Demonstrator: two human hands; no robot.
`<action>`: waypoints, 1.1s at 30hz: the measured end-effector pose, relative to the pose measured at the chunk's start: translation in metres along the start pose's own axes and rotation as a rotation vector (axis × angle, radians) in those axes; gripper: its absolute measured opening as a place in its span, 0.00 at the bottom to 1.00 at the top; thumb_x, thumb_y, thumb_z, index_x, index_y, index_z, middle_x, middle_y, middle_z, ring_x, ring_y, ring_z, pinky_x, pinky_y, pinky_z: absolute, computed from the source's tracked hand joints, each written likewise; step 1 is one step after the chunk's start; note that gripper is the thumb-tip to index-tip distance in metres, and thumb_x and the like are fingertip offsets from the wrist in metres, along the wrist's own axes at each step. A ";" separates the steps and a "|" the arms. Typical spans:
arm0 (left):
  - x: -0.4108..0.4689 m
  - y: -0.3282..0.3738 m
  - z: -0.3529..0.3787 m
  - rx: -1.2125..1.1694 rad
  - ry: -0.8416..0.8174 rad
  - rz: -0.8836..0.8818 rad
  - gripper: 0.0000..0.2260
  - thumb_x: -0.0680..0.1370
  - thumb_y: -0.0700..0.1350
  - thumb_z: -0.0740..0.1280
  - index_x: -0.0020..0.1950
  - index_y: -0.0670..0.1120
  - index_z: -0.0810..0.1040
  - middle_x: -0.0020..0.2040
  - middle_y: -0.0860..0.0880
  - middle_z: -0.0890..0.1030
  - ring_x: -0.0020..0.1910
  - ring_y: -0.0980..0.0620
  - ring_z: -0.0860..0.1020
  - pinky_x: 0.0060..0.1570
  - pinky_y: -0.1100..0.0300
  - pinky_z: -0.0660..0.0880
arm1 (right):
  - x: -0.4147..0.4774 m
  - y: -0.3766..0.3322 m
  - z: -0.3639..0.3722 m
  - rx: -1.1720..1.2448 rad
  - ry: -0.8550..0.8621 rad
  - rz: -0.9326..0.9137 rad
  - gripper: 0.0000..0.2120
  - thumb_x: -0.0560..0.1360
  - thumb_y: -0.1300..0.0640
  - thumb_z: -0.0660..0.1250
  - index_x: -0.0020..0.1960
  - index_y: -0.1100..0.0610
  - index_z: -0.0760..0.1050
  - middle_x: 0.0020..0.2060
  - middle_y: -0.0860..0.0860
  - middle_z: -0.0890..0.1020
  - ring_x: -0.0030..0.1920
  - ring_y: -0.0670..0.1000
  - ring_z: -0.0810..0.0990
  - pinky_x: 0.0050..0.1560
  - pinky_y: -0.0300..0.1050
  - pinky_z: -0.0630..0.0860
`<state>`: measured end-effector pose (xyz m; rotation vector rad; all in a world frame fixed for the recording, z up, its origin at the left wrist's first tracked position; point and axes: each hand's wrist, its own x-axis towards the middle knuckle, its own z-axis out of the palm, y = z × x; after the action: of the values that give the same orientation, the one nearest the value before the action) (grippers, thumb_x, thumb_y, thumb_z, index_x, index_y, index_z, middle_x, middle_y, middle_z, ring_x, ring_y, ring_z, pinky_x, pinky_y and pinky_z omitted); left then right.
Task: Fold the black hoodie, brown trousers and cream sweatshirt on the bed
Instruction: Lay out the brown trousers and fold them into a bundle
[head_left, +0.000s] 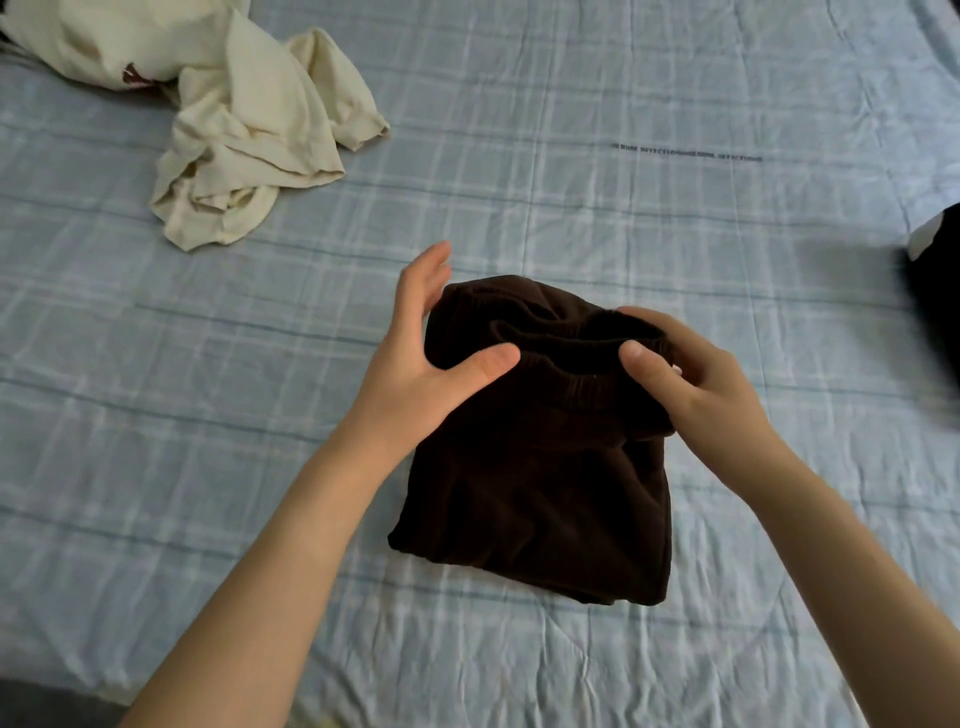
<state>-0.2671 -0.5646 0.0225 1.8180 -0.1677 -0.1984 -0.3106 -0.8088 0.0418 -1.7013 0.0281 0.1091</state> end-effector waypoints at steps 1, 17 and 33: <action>0.006 0.005 0.000 0.033 -0.018 -0.009 0.39 0.66 0.65 0.73 0.73 0.68 0.58 0.75 0.61 0.65 0.73 0.66 0.62 0.65 0.69 0.60 | -0.002 0.002 0.000 -0.010 -0.012 -0.002 0.12 0.76 0.47 0.67 0.57 0.37 0.81 0.52 0.42 0.85 0.53 0.43 0.85 0.47 0.31 0.79; -0.037 -0.020 0.035 0.070 0.077 0.040 0.09 0.74 0.50 0.73 0.53 0.52 0.84 0.49 0.58 0.84 0.54 0.57 0.81 0.54 0.69 0.73 | -0.054 0.039 0.046 -0.154 0.303 0.000 0.08 0.77 0.47 0.64 0.51 0.46 0.81 0.48 0.44 0.83 0.54 0.47 0.81 0.52 0.32 0.74; -0.101 -0.054 0.032 0.702 -0.027 0.263 0.11 0.79 0.43 0.65 0.57 0.43 0.84 0.60 0.50 0.82 0.57 0.51 0.80 0.57 0.55 0.76 | -0.018 0.038 0.077 -0.798 0.327 0.076 0.26 0.83 0.48 0.49 0.81 0.49 0.57 0.81 0.48 0.57 0.81 0.51 0.49 0.80 0.58 0.48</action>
<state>-0.3723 -0.5594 -0.0326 2.4612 -0.5449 0.0338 -0.3359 -0.7384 -0.0042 -2.5013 0.3299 -0.1233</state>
